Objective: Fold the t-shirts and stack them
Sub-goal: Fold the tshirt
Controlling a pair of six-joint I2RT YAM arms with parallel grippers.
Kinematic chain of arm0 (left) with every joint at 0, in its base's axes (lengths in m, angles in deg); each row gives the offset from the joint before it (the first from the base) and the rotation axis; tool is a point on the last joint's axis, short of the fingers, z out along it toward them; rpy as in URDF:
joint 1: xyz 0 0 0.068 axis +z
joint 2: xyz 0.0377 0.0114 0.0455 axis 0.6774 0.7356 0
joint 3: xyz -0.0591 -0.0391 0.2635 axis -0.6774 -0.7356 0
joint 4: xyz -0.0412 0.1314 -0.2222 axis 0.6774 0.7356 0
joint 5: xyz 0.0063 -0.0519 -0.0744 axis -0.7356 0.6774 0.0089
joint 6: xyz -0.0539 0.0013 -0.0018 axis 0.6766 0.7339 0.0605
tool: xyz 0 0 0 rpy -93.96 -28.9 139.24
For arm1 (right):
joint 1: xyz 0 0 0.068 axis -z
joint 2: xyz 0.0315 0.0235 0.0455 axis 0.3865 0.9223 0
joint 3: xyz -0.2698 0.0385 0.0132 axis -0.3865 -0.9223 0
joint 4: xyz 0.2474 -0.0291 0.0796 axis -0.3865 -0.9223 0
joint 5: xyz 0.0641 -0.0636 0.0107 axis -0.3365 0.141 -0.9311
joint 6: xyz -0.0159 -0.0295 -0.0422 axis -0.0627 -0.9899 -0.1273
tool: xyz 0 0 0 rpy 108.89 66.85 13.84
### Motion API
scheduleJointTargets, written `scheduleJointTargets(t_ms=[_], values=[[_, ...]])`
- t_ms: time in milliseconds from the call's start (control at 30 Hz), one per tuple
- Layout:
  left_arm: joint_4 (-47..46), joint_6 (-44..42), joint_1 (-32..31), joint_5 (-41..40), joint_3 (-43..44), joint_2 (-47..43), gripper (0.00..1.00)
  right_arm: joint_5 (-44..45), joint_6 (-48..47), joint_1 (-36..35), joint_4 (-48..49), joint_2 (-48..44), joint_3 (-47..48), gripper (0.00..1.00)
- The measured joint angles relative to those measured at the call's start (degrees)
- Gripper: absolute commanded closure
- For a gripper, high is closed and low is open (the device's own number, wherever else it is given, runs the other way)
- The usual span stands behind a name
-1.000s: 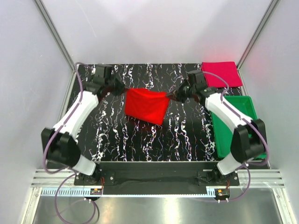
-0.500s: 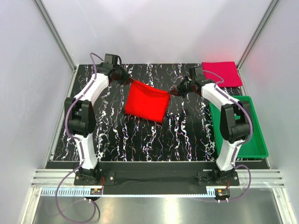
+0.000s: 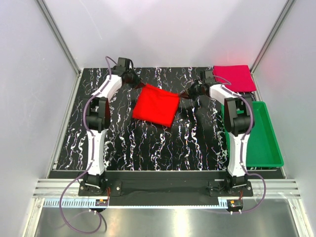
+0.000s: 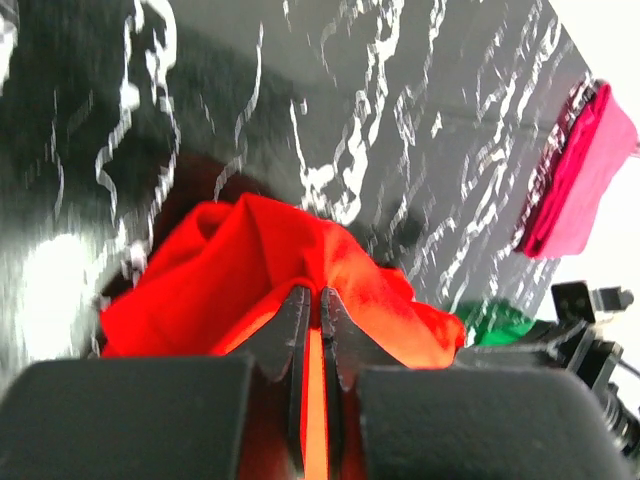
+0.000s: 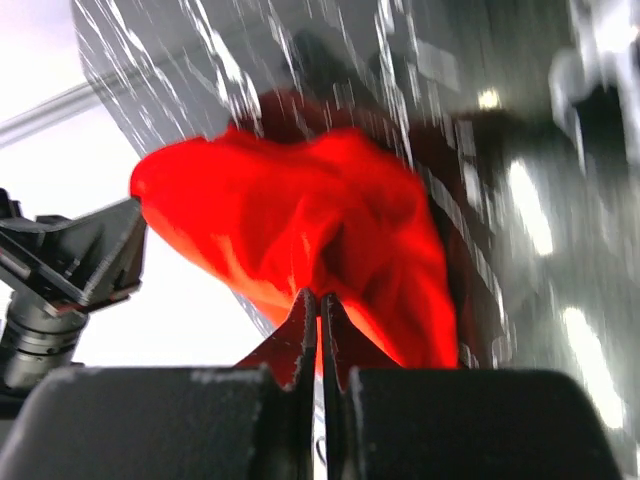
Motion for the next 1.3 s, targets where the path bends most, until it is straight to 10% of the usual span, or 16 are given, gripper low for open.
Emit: scheduleJointTargets(t_ms=[100,333,933,1300], values=[[0.0,-0.8,0.5,0.1,3.6,3.8,0.80,-1.8,-1.0,0.9,0.7,6.8,6.8,0.68],[2.2,-4.8,3.1,0.0,5.6,5.4,0.54,-3.3,-7.7,3.0,-5.2,10.7,13.1,0.51],[1.5,-17.6,2.7,4.4,-4.6,-10.2,0.49,-8.6,-21.4,0.4,-12.0,1.2,14.1,0.49],[-2.6,-18.5,-2.4,9.7,-28.1,-15.6,0.51,-18.1,-20.9,-6.4,-9.2,1.5,9.4,0.52]])
